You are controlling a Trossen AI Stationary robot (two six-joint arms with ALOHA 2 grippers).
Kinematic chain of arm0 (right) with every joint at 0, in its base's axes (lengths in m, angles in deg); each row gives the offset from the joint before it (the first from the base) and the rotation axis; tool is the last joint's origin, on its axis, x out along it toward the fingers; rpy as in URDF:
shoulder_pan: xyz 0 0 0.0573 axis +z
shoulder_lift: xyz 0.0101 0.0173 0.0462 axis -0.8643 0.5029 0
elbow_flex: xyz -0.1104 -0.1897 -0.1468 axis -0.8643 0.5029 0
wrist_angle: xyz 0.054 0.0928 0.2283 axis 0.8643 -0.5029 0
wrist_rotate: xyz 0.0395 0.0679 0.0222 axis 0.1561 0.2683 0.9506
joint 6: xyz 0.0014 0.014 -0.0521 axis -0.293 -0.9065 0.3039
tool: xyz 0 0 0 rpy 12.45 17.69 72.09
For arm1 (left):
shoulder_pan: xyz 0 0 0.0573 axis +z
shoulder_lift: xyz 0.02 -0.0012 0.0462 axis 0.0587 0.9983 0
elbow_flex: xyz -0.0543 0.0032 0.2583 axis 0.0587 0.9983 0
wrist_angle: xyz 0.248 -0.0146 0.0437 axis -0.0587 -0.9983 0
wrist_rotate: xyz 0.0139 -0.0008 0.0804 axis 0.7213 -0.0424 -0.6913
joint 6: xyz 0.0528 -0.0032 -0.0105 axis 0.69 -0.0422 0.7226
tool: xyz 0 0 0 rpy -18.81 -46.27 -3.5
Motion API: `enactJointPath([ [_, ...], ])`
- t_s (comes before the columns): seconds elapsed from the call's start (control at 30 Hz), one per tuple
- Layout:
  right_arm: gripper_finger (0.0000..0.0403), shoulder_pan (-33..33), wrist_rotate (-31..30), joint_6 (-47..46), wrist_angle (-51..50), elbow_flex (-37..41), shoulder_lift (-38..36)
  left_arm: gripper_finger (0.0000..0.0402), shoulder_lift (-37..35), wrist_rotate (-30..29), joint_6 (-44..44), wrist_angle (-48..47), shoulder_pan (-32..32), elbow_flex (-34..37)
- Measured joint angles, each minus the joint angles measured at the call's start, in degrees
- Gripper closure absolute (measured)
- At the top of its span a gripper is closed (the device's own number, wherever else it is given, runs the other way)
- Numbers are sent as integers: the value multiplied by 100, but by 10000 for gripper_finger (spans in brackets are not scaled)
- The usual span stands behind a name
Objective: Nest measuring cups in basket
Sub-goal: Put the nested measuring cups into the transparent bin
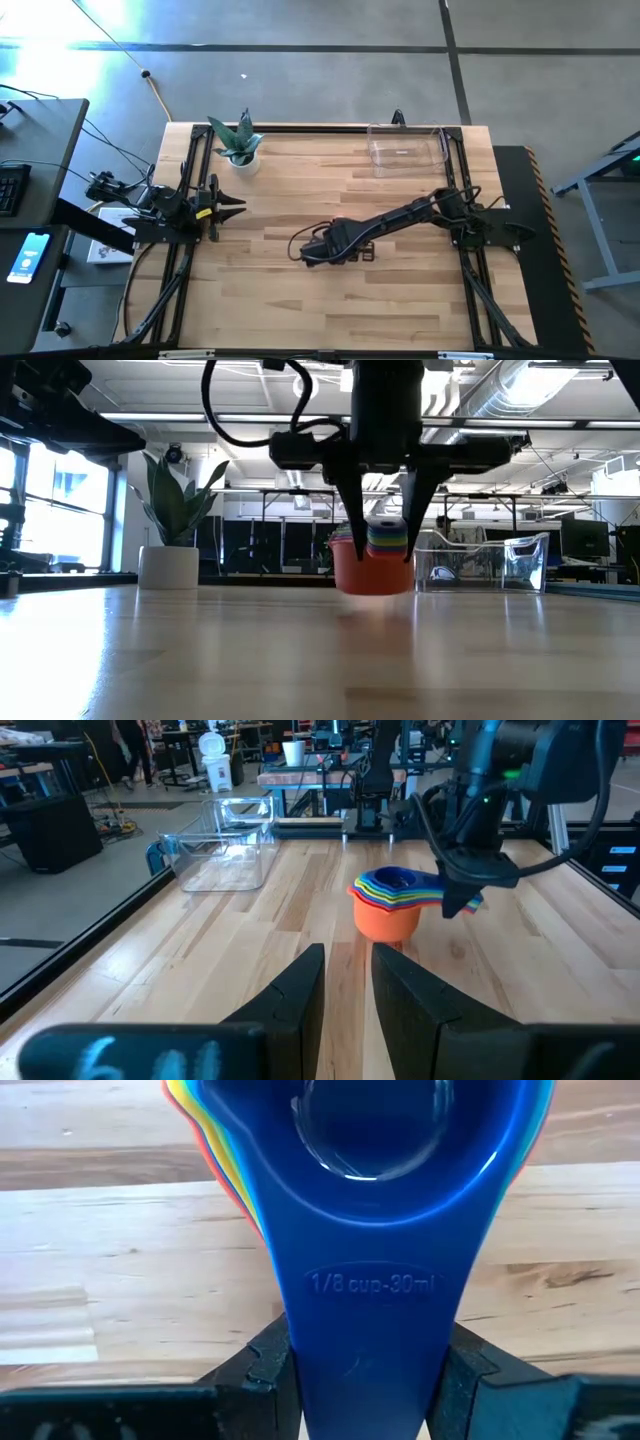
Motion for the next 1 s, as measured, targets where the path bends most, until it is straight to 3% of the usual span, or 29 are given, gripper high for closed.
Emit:
enactJointPath([
  [0.37, 275, -2, -139, 19, -203, -134, -12, 326, 0, 0, 0, 0, 2, 0],
  [0.63, 275, -52, -627, 144, -430, -134, -340, 326, 0, 0, 0, -1, 1, 0],
  [1.0, 275, -442, -839, 1210, -606, -132, -906, 326, 0, 0, 0, -2, 2, 0],
])
